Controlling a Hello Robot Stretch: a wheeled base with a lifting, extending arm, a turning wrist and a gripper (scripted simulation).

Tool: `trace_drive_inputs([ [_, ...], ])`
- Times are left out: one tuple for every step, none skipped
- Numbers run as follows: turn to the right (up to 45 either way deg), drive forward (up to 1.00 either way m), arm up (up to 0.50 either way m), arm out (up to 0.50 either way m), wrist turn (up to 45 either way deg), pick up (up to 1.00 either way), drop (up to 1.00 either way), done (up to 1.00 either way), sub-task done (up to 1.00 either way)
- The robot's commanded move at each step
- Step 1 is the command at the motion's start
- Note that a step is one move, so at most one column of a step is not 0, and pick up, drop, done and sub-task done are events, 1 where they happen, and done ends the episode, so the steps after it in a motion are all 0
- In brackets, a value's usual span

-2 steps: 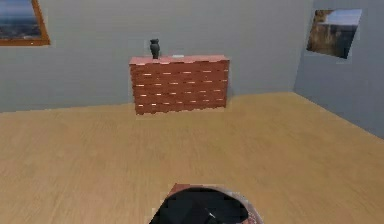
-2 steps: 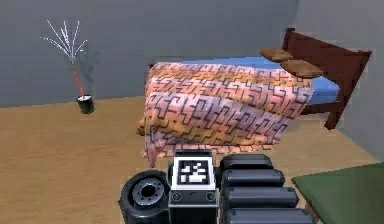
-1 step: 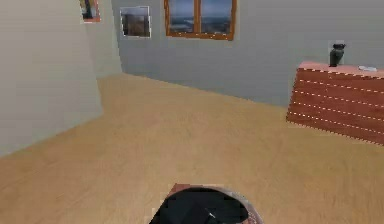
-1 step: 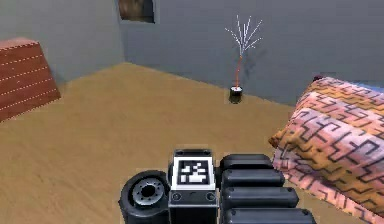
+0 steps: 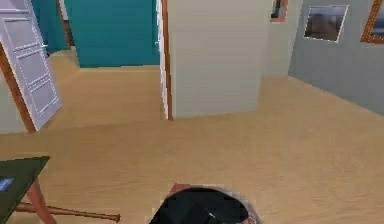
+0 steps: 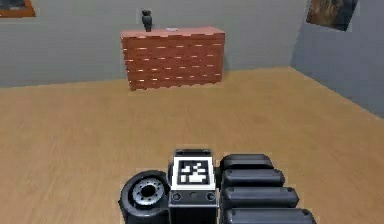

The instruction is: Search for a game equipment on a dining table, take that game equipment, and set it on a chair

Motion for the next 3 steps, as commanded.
trace_drive_inputs([
  [0.0,1.00,0.00,0.00,0.0,0.00,0.00,0.00,0.00],
  [-6.0,0.00,0.00,0.00,0.0,0.00,0.00,0.00,0.00],
  [-3.0,0.00,0.00,0.00,0.0,0.00,0.00,0.00,0.00],
])
